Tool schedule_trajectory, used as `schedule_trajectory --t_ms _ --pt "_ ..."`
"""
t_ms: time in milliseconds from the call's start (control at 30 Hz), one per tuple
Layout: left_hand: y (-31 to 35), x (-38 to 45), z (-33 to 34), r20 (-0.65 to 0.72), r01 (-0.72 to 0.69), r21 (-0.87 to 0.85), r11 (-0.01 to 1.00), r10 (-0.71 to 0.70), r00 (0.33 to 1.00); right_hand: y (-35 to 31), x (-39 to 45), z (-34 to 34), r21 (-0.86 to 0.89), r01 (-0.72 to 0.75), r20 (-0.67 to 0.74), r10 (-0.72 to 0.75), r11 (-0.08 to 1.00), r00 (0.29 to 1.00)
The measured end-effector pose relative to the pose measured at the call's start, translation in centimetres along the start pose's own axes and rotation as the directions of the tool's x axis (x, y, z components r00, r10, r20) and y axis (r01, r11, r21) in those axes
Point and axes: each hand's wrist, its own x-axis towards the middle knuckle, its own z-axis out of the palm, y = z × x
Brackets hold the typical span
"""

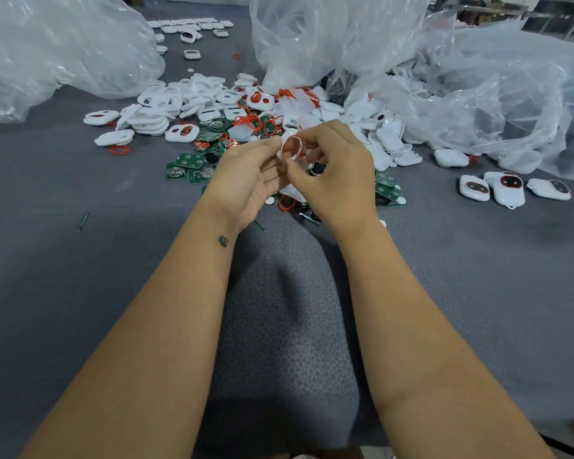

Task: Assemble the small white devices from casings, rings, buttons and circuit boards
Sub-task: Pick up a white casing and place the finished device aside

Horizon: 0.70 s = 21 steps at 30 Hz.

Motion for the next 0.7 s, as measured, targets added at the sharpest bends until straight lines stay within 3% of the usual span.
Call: schedule_trajectory --t_ms 367,700 --pt "-0.16 0.06 0.19 0.041 -0.032 -0.03 0.999 0.033 0.999 0.08 0.19 0.31 0.141 -0.097 -0.07 0.108 0.985 0.992" --pt "-0.5 -0.01 0.39 0.09 -0.049 -0.076 0.996 0.056 0.994 0.41 0.32 0.46 0.142 -0.116 -0.092 0.13 0.983 0.987"
